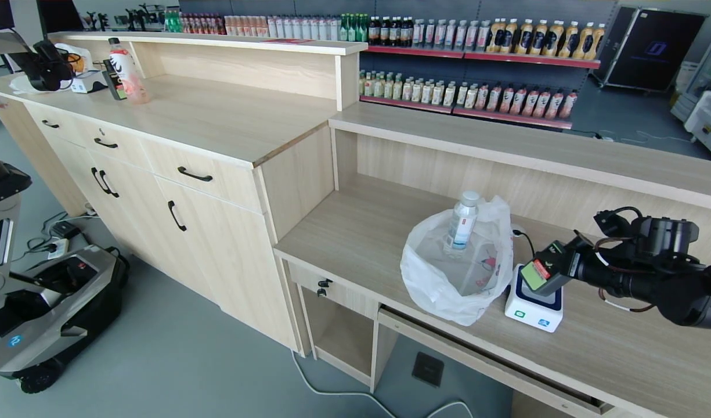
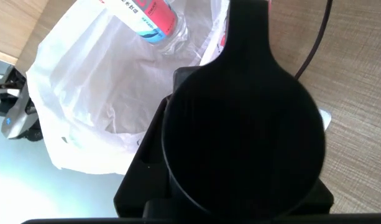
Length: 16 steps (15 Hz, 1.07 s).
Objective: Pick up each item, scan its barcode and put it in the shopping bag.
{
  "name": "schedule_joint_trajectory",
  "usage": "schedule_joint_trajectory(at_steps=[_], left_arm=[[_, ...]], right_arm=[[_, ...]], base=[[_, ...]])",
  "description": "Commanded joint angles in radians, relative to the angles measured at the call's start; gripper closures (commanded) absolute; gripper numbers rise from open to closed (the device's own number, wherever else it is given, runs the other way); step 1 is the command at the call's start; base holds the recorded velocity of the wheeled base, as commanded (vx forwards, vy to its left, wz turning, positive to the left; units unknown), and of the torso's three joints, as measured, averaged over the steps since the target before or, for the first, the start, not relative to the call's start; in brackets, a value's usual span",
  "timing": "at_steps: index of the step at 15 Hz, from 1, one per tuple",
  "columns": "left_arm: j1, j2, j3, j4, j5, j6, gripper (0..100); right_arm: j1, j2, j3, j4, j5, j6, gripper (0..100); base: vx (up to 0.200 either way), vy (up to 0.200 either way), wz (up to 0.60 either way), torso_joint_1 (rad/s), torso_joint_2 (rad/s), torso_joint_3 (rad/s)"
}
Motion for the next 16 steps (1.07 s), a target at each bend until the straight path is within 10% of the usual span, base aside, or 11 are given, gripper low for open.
schedule_joint_trajectory(at_steps=[1,16], left_arm=[[0.0,0.0,0.0,0.0,0.0,0.0,0],[0.0,0.0,0.0,0.0,0.0,0.0,0]], right_arm=[[0.005,0.03,-0.006,-0.019,0.0,0.0,100],[0.025,0.073,-0.032,-0.07,0.002,0.046,100]], base=[[0.0,0.0,0.0,0.0,0.0,0.0],[0.0,0.0,0.0,0.0,0.0,0.0]])
